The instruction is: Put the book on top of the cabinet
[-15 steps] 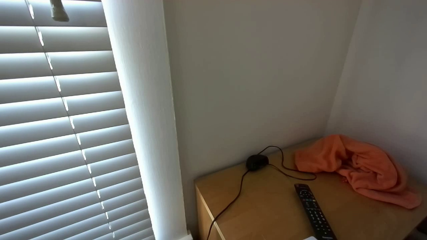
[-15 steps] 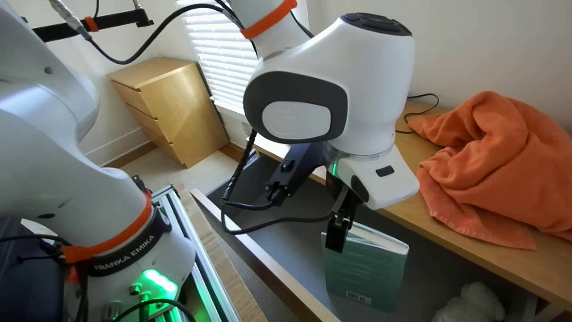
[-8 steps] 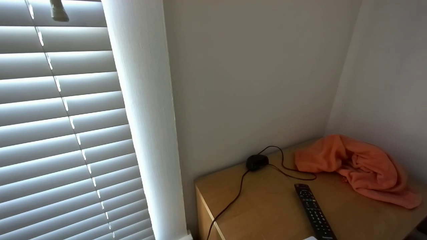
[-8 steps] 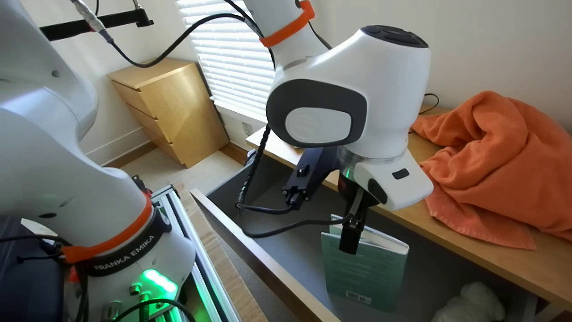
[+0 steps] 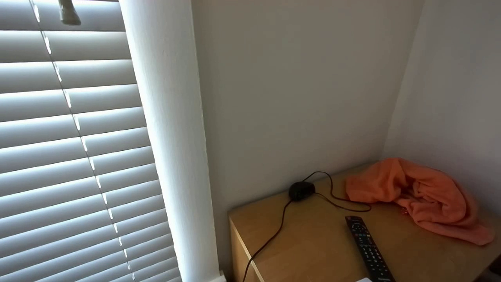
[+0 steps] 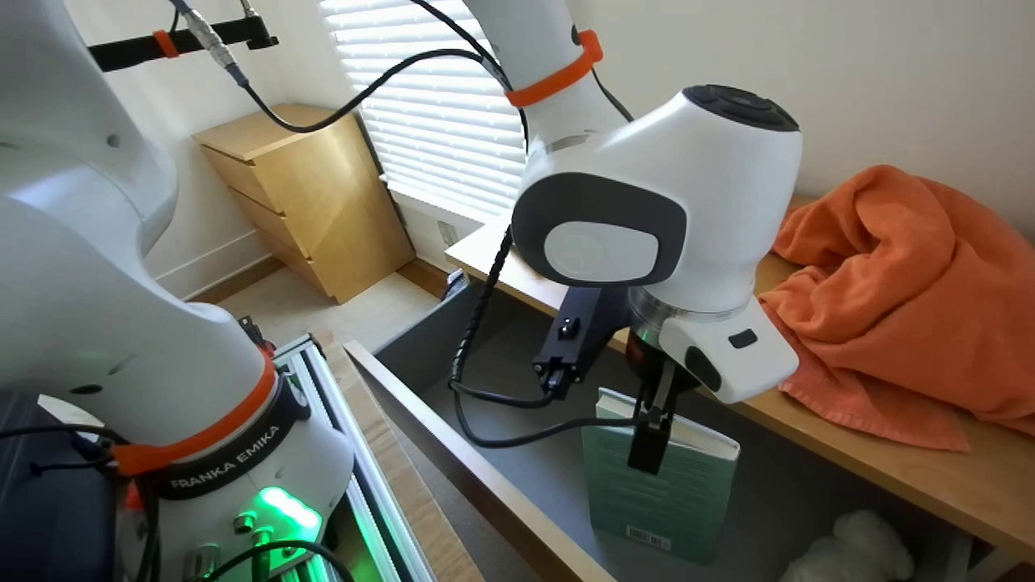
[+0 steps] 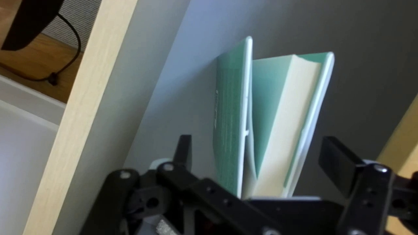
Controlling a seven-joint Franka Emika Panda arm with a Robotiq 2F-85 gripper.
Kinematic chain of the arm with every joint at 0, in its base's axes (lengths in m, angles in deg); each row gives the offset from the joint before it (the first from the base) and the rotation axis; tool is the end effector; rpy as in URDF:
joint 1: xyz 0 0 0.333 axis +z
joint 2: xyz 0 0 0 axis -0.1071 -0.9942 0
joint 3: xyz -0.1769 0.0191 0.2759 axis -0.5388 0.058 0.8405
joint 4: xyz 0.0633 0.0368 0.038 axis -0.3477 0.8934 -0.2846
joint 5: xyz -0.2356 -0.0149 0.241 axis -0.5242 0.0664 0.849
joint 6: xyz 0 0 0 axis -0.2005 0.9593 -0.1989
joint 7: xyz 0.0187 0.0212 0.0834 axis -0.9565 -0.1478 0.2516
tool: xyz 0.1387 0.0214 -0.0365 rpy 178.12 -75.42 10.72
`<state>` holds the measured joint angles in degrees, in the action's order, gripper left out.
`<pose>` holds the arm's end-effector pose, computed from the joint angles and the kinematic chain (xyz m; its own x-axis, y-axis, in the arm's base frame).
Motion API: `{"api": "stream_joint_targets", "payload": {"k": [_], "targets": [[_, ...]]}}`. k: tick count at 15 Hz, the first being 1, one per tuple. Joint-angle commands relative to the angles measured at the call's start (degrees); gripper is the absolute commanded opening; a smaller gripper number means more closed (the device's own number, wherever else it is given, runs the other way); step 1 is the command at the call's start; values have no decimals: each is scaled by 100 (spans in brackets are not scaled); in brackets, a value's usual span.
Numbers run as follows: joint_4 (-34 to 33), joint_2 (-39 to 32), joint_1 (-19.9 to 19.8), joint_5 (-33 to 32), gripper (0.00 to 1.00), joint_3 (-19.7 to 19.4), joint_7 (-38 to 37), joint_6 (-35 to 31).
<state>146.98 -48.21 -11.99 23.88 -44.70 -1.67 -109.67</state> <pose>0.3412 -0.2178 0.1839 0.5452 -0.8271 -0.1365 -0.8331 -0.5527 0.0223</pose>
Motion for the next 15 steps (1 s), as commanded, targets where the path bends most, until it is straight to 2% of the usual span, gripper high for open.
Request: {"api": "stream_joint_targets", "payload": {"k": [1, 7, 8, 9, 11, 15], "targets": [[-137, -294, -90, 497, 100, 126, 340, -299], [-309, -656, -145, 846, 100, 290, 495, -441], [-341, -719, -145, 848, 93, 299, 495, -454], [-371, -765, -134, 828, 76, 294, 473, -438], [-430, -858, -138, 808, 58, 296, 450, -436], [-545, -1001, -174, 815, 28, 312, 426, -405]]}}
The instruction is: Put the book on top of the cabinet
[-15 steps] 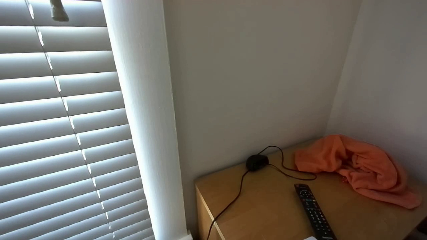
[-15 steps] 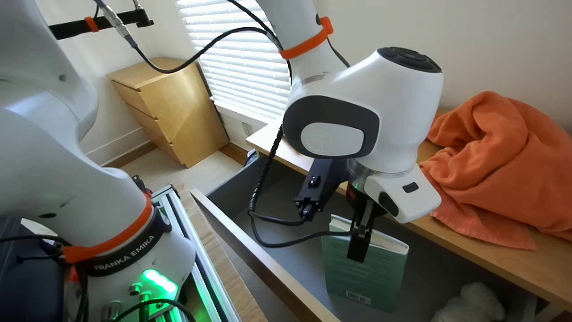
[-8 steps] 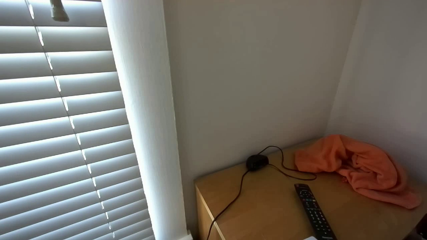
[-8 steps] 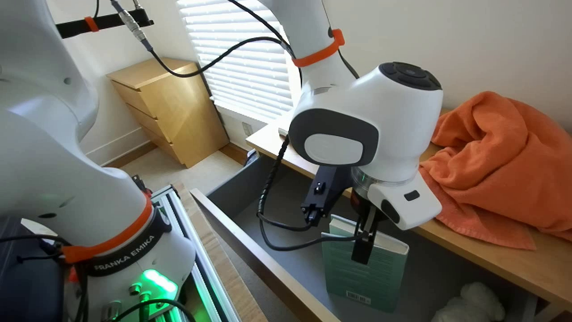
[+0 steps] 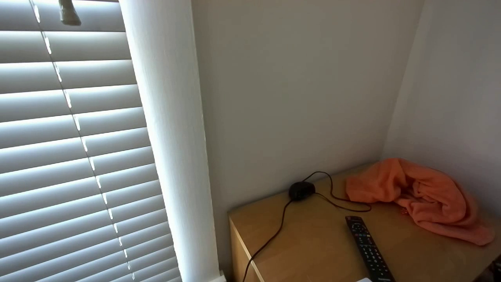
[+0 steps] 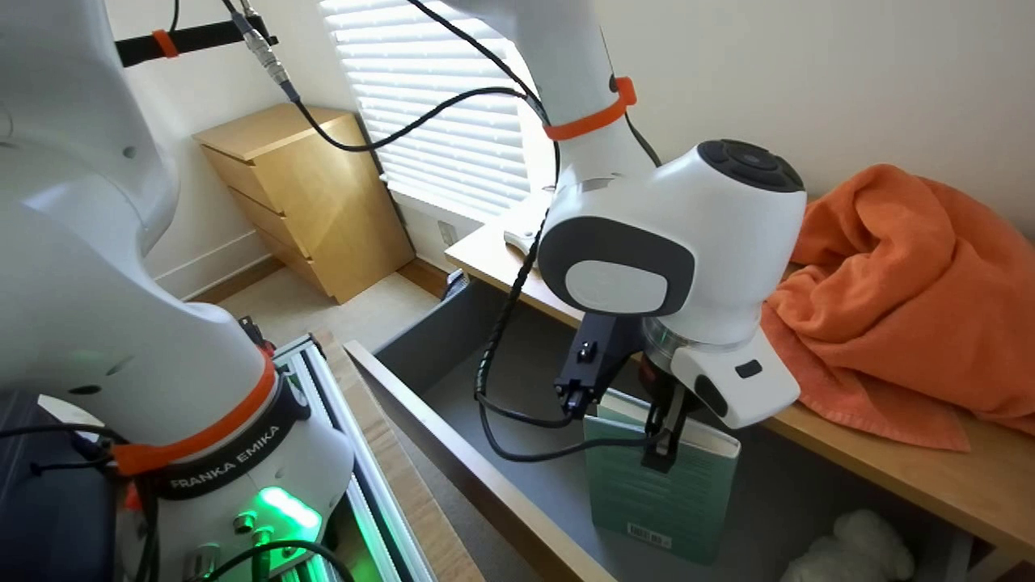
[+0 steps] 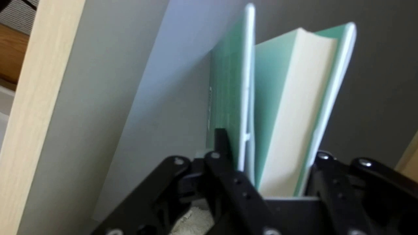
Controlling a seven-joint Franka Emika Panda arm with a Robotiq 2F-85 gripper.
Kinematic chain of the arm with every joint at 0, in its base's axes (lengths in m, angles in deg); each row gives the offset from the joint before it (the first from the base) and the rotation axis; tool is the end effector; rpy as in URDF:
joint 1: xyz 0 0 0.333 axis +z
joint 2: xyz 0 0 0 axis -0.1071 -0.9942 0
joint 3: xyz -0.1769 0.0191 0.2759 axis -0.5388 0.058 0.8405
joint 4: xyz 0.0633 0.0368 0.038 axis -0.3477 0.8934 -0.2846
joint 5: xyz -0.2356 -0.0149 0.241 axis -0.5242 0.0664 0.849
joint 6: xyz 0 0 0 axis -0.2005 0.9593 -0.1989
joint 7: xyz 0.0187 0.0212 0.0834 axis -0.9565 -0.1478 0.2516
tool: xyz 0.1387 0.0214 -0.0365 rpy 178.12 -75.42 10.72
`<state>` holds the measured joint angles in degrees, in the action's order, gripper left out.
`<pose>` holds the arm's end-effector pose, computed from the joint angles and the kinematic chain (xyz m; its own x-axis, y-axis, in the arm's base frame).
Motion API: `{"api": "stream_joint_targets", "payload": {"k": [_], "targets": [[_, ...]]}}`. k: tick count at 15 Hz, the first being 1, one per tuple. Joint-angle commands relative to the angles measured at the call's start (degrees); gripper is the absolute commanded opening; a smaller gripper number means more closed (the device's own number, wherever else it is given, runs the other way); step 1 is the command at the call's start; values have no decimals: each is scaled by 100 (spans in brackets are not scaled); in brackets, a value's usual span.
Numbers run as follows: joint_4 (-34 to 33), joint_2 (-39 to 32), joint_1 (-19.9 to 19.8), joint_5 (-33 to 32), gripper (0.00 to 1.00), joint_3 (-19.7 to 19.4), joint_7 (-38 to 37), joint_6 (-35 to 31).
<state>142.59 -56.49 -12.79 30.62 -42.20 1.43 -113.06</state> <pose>0.3601 -0.2228 0.1457 0.5222 -0.8411 -0.1408 -0.8483 -0.5293 0.0161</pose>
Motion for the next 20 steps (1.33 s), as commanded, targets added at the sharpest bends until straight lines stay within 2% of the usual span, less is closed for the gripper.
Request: {"api": "stream_joint_targets", "payload": {"k": [1, 3, 9, 12, 16, 20], "targets": [[-119, -187, -97, 138, 19, 62, 111, -61], [-145, -183, -100, 131, 6, 54, 92, -18], [47, 321, 199, -153, 7, -254, -282, 343], [175, 709, 529, -477, 7, -583, -709, 552], [298, 1388, 1009, -1380, 7, -1104, -1619, 1090], [329, 2276, 1090, -2348, 7, -1169, -2426, 1911]]}}
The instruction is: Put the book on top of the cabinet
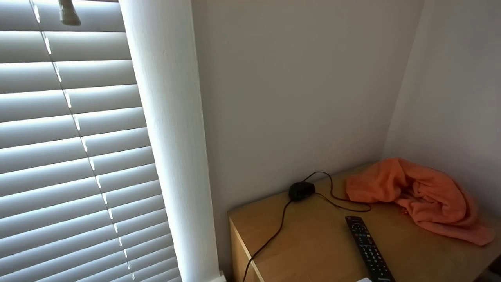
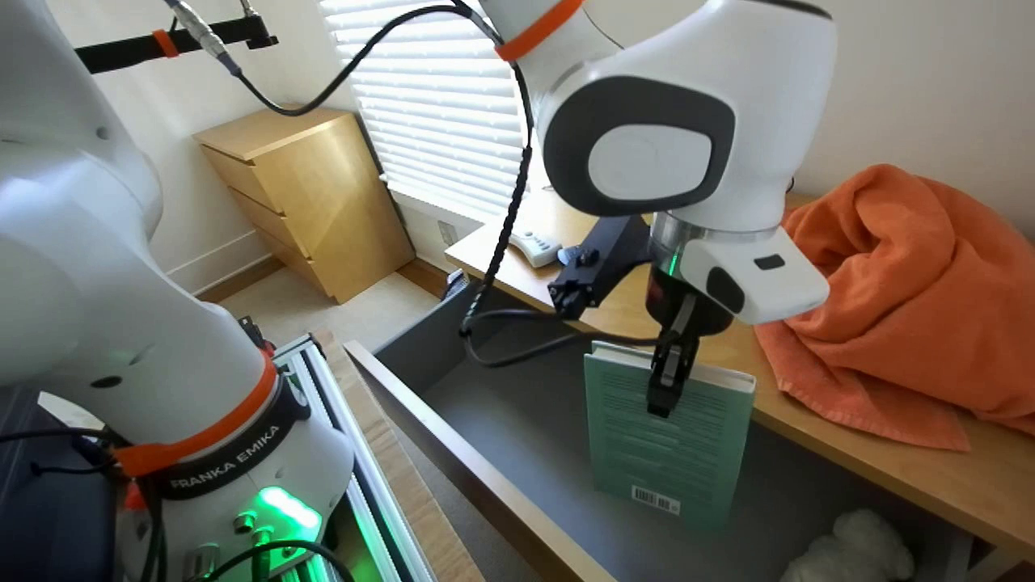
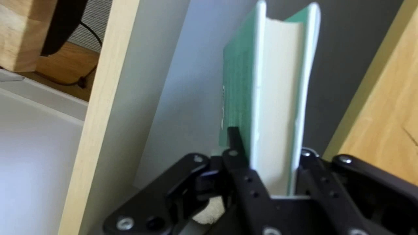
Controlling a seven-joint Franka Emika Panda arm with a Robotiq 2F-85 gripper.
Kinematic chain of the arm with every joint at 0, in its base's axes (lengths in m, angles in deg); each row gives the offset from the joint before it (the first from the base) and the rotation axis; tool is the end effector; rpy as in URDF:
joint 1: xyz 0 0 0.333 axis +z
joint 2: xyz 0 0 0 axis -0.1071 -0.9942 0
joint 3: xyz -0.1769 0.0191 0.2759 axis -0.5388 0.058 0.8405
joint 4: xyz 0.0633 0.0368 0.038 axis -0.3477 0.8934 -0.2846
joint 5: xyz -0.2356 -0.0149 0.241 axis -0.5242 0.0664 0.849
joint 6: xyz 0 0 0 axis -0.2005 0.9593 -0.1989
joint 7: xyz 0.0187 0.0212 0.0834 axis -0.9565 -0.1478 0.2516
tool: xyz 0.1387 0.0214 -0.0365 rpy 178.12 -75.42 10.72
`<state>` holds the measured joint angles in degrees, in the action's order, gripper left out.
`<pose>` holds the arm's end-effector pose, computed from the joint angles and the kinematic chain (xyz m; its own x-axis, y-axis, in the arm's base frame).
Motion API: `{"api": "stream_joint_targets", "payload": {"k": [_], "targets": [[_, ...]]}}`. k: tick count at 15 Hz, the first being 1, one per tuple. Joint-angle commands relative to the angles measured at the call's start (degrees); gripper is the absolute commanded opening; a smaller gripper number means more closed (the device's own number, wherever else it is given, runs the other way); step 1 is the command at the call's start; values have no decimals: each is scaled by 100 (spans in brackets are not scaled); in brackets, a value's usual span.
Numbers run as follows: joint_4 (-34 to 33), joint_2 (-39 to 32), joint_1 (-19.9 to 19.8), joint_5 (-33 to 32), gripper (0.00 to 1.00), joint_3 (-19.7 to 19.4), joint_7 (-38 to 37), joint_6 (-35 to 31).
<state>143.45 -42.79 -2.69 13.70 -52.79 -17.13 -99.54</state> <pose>0.3592 -0.2111 0.2292 0.4723 -0.8733 -0.1196 -0.8682 -0.4843 0.1078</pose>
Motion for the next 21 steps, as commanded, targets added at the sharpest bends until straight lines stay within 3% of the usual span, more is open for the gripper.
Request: {"api": "stream_joint_targets", "payload": {"k": [1, 3, 8, 11, 15, 21], "targets": [[246, 1150, 21, -836, 7, -50, -743, 736], [234, 1640, -130, -1076, 7, 137, -911, 1141], [60, 2661, -472, -911, 7, 593, -838, 2248], [-1, 3089, -612, -742, 7, 822, -764, 2499], [36, 3146, -661, -411, 7, 944, -608, 2134], [430, 2849, -545, 681, 7, 827, 174, 756]]}}
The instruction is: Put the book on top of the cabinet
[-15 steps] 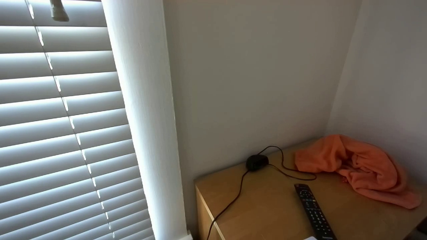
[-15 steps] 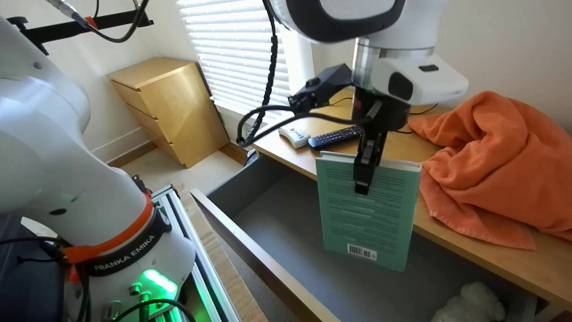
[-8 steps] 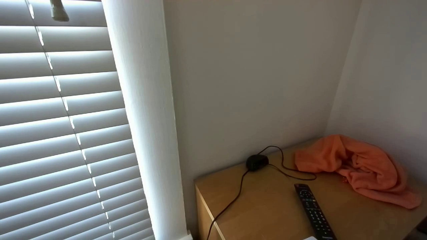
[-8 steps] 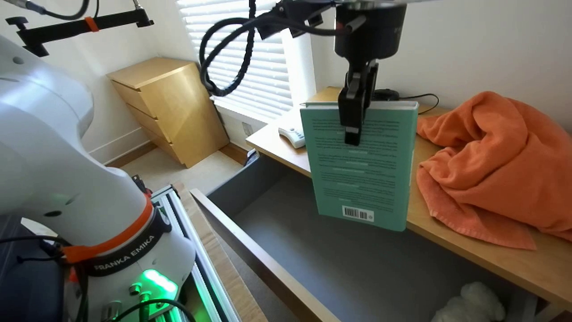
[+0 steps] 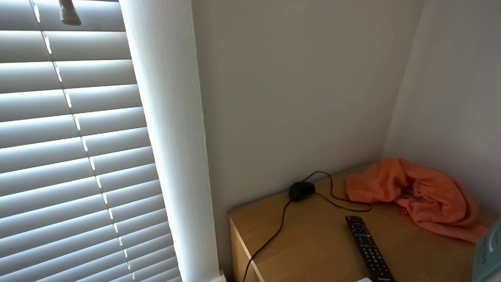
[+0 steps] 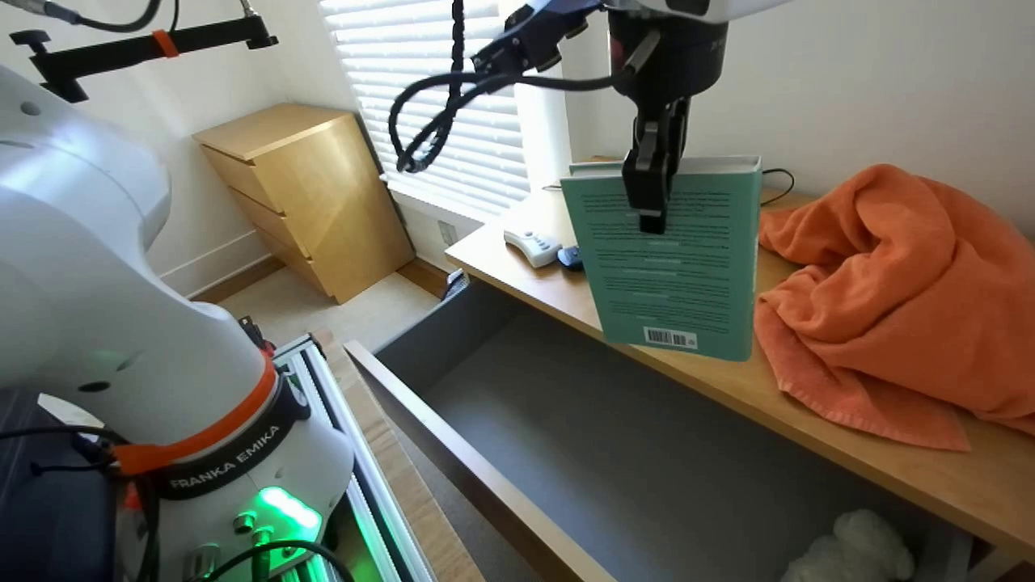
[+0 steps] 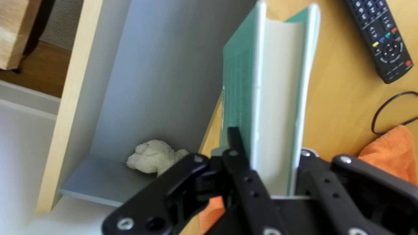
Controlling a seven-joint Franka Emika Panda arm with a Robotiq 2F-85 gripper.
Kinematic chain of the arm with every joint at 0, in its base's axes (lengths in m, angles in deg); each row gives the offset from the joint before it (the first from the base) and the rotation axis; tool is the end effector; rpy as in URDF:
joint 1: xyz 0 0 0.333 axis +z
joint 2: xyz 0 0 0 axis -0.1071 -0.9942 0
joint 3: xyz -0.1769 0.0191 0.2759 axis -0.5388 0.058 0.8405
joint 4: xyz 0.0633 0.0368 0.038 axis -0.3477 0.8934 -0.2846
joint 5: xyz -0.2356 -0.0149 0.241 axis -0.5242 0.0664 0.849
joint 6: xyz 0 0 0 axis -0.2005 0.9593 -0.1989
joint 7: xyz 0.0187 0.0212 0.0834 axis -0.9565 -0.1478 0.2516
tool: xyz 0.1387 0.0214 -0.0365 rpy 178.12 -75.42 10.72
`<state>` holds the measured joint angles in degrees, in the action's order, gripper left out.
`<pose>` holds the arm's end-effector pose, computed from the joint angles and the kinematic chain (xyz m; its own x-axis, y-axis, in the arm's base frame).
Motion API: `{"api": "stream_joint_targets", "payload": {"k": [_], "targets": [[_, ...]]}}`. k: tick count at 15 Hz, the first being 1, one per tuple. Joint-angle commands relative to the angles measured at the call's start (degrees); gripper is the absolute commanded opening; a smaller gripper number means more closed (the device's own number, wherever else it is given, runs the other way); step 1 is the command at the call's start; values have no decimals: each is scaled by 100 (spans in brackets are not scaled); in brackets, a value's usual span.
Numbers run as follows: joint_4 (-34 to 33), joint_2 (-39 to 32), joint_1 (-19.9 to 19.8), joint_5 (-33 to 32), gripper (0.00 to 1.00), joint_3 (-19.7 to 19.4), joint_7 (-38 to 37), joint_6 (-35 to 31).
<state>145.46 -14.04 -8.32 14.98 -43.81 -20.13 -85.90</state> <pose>0.3401 -0.1656 0.3931 0.4948 -0.8686 -0.0288 -0.8630 -0.4872 -0.1336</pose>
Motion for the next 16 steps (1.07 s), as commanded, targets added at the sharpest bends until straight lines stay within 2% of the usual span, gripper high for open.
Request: {"api": "stream_joint_targets", "payload": {"k": [1, 4, 7, 10, 12, 16], "targets": [[307, -81, 41, 771, 7, -93, 650, -875], [478, -263, 245, 1735, 7, -236, 1343, -1422], [482, -503, 506, 2894, 7, -423, 2189, -1520], [414, -789, 547, 3654, 7, -479, 2842, -1547], [353, -965, 454, 3944, 7, -498, 3121, -1498], [221, -1261, 190, 3707, 7, -494, 2883, -1462]]}}
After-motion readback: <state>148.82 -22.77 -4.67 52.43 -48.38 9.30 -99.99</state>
